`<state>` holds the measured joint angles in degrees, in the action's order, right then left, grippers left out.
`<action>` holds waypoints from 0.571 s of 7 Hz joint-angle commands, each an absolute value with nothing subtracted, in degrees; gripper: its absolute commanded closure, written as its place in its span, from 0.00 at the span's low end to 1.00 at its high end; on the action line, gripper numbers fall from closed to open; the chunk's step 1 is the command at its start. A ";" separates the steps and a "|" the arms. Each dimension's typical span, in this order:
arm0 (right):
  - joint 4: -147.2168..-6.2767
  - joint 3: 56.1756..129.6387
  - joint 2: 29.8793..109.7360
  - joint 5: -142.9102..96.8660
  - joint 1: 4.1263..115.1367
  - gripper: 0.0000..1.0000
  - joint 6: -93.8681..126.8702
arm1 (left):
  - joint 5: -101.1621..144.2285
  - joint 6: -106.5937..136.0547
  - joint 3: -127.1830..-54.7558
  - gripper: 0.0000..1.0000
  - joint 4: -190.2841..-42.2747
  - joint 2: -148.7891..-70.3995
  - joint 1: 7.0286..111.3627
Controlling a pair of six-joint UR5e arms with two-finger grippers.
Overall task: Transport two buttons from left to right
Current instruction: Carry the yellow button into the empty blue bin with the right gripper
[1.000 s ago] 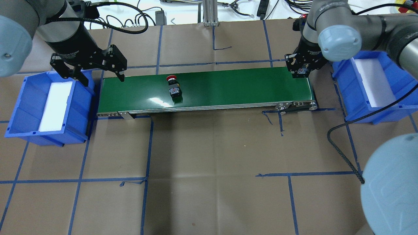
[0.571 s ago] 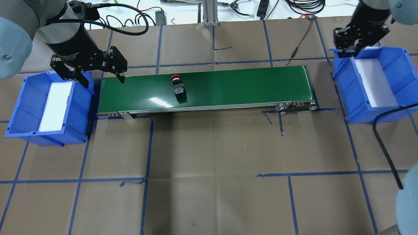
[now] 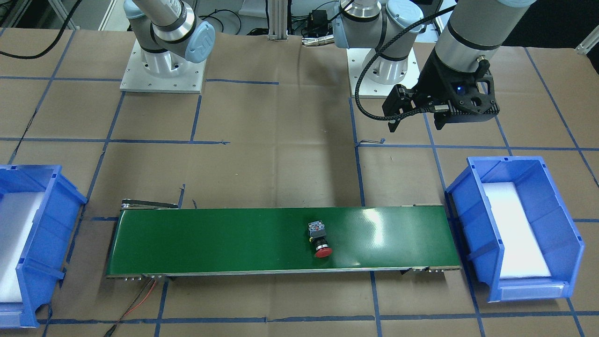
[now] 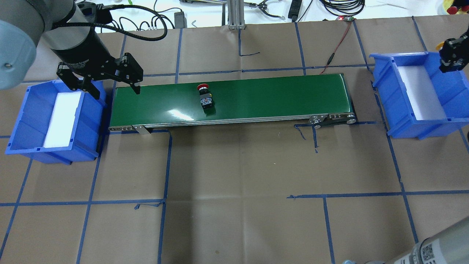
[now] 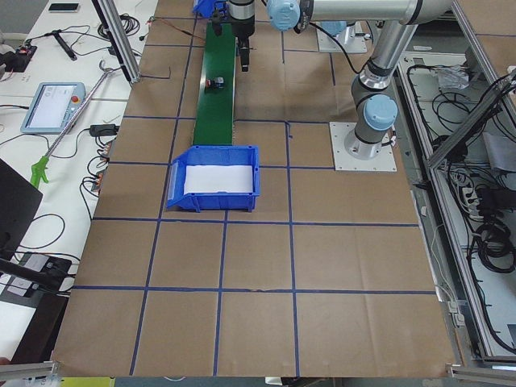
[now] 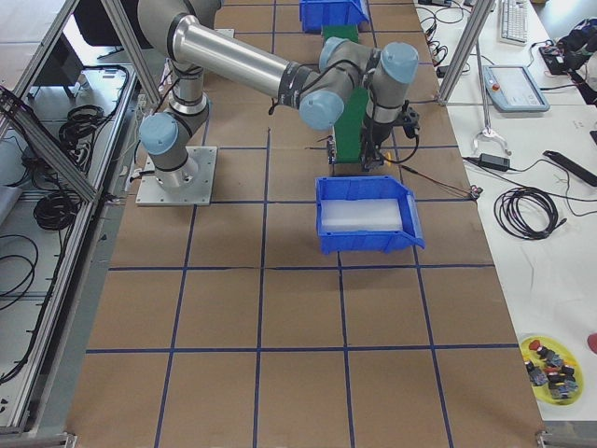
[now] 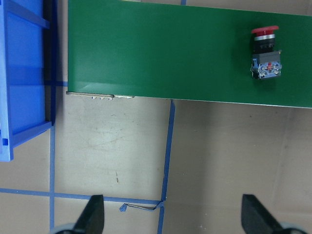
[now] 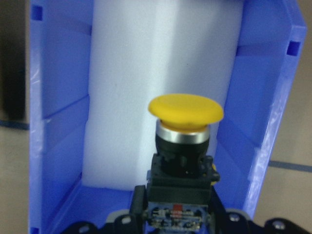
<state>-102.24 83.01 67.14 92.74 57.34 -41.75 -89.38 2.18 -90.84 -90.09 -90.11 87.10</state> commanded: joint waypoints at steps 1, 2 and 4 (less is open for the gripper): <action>-115.87 93.99 66.88 92.55 56.34 0.98 -42.63 | -89.38 2.20 -90.79 0.00 -90.09 -90.09 87.19; -118.89 96.65 66.71 92.55 56.51 0.98 -42.63 | -89.38 2.37 -90.79 0.00 -90.09 -90.09 87.19; -119.09 99.13 66.80 92.64 56.95 0.98 -42.54 | -89.38 2.29 -90.79 0.00 -90.09 -90.09 87.19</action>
